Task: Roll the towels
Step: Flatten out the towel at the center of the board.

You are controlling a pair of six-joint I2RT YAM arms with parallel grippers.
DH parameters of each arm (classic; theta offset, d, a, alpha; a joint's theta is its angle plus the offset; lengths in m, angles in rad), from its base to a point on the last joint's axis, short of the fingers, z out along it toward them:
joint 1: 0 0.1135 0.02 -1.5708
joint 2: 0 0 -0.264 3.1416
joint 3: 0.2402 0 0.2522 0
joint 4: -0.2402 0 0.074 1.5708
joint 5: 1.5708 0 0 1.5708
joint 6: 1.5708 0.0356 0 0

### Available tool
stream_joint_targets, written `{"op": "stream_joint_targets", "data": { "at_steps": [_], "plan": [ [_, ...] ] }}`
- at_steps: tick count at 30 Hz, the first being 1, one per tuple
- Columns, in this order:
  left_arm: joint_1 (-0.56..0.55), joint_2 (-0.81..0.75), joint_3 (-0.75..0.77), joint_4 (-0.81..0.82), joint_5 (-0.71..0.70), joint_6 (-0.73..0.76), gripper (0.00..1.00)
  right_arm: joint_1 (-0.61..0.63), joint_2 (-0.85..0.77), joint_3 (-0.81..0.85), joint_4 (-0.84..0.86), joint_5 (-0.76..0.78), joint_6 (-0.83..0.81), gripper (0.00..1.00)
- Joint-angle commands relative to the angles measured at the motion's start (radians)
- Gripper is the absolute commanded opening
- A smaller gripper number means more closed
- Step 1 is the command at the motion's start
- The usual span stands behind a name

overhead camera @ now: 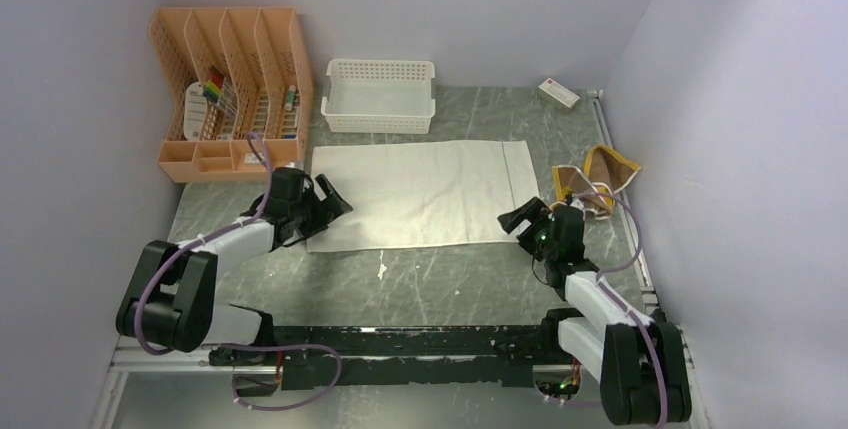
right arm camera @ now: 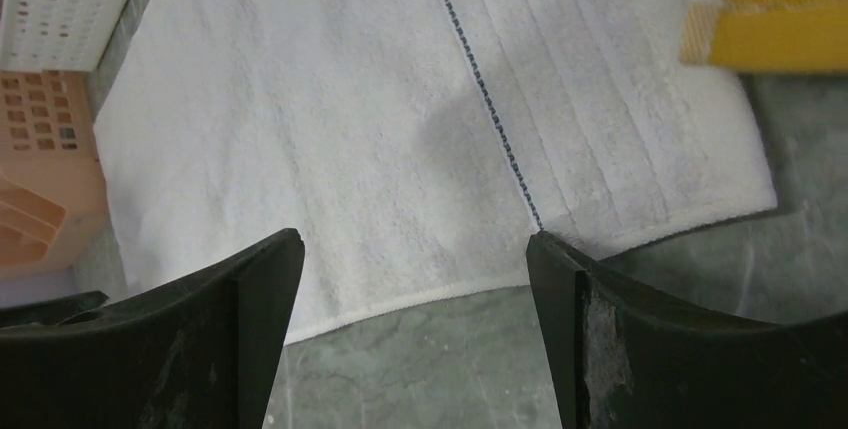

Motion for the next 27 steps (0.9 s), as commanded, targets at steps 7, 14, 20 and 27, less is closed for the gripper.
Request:
{"op": "stream_joint_targets", "data": {
  "at_steps": [7,14,20,27],
  "plan": [
    [0.008,-0.097,-0.037,-0.336,-0.057,0.061,0.97,-0.005,-0.359,0.018,-0.529,0.115,0.168,0.80],
    [0.017,-0.159,0.000,-0.445,-0.115,0.099,0.99,-0.005,-0.517,0.203,-0.842,0.255,0.124,0.82],
    [0.017,-0.153,0.225,-0.555,-0.139,0.158,0.99,-0.004,-0.227,0.423,-0.796,0.227,-0.170,0.69],
    [0.018,-0.100,0.489,-0.742,-0.236,0.337,0.99,0.313,0.136,0.591,-0.739,0.362,-0.257,0.66]
  ]
}}
